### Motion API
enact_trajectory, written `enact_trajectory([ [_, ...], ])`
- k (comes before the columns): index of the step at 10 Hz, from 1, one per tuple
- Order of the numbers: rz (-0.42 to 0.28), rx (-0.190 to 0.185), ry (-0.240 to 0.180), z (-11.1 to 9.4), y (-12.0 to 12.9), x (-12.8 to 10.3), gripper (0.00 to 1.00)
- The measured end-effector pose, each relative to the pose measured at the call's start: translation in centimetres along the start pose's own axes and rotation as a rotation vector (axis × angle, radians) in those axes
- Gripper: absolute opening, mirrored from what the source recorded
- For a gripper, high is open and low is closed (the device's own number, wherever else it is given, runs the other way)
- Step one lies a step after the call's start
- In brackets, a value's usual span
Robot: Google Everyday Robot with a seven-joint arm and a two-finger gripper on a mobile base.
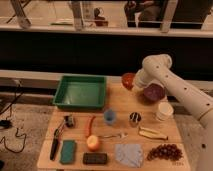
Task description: Stack bowls into tray
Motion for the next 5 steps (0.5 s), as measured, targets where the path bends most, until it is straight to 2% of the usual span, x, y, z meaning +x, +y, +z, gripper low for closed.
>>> enact_trajectory([
  [3,0.034,0.029,0.021,-0.6,-1.1,2.1,0.11],
  [5,0.071,0.054,0.044,-1.2,-1.6,4.5,0.11],
])
